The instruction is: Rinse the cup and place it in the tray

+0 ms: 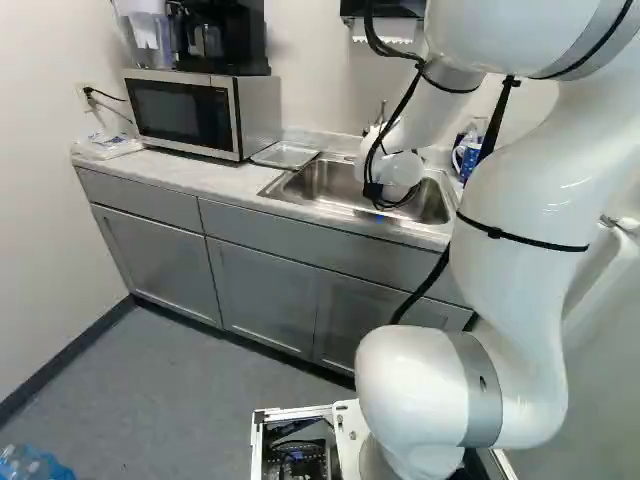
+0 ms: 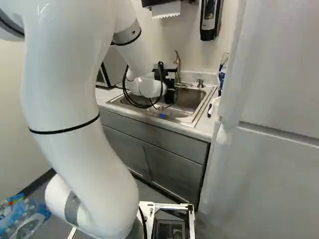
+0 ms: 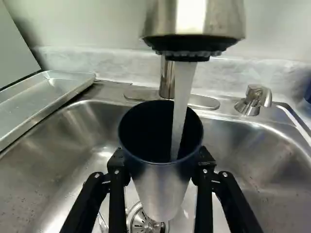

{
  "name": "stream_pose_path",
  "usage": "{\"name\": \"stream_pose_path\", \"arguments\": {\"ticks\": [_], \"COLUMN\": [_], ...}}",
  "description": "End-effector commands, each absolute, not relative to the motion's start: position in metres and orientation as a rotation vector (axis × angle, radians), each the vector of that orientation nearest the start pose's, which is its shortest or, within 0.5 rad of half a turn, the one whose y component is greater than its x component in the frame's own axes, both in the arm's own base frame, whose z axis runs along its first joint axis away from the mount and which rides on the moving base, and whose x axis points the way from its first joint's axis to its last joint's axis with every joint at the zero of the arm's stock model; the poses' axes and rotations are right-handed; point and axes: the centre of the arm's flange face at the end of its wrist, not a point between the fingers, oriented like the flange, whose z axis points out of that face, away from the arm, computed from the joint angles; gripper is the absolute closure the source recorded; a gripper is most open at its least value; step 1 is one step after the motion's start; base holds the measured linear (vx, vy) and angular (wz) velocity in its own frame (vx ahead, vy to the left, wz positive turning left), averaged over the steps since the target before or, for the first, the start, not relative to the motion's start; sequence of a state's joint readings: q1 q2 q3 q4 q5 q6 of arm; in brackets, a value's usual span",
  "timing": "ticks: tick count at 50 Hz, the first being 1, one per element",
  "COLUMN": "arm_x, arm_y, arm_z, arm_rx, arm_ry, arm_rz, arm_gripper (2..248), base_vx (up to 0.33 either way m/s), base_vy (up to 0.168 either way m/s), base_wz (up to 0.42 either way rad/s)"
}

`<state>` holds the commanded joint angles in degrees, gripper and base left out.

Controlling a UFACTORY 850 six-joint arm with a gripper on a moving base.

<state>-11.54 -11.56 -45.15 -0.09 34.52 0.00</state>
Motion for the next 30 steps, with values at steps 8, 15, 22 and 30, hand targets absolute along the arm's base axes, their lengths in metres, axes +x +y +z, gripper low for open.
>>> {"name": "stream_pose_path", "arguments": {"ticks": [8, 15, 22, 30], "arm_x": [0.5118, 0.5118, 0.5118, 0.5118], "arm_y": [-0.1044, -0.1044, -0.1044, -0.1044], "arm_z": [0.4406, 0.4406, 0.4406, 0.4406], "arm_rx": [-2.687, -2.687, -2.687, -2.687], "arm_ry": [0.269, 0.269, 0.269, 0.269], "arm_rz": [-1.816, -1.816, -1.816, -1.816], "arm_gripper": [124, 124, 124, 124], "base_vx": [0.0, 0.0, 0.0, 0.0], "base_vy": [0.0, 0.0, 0.0, 0.0], "base_wz": [0.0, 0.0, 0.0, 0.0]}}
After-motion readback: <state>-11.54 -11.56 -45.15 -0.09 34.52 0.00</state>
